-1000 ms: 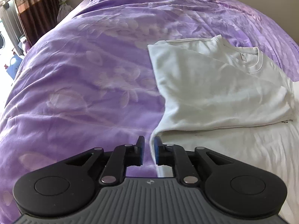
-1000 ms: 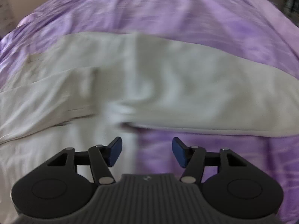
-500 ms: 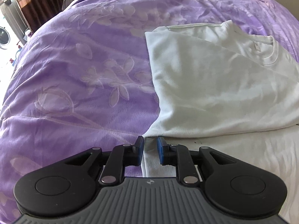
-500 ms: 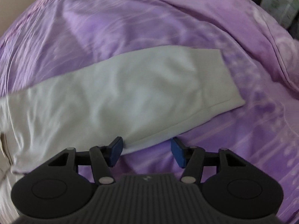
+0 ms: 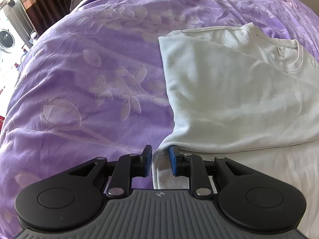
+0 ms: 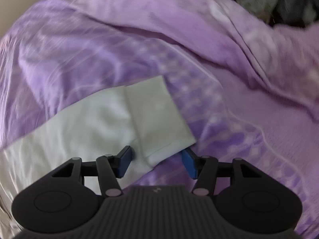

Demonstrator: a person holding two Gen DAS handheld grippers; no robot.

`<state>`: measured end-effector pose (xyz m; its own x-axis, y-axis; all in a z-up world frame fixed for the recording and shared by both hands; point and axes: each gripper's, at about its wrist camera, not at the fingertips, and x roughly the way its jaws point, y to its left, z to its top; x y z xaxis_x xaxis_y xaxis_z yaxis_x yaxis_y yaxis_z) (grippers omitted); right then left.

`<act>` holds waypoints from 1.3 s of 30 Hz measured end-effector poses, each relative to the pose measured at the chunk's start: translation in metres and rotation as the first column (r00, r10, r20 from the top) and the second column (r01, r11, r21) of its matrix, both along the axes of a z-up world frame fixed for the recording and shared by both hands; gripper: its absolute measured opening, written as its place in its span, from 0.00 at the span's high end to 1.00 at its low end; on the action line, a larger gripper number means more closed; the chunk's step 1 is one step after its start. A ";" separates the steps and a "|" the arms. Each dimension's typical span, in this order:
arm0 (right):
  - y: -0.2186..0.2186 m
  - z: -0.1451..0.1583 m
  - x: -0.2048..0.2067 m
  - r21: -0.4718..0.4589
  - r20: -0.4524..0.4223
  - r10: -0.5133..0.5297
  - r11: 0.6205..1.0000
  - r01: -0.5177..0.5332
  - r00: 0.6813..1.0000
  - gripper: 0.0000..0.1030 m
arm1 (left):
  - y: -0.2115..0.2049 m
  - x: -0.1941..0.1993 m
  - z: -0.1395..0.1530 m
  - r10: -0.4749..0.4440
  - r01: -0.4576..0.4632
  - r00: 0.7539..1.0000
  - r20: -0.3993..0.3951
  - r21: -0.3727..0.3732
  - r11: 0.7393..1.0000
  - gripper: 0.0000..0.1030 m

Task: Fold small clothes

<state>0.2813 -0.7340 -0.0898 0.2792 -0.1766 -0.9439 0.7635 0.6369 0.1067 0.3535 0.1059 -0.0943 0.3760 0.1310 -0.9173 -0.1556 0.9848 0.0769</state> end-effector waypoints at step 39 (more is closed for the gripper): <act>0.611 0.076 0.135 -0.126 0.252 0.829 0.539 -0.833 0.499 0.98 | 0.031 -0.058 0.057 -0.079 0.134 0.975 0.209 -0.264 0.955 0.76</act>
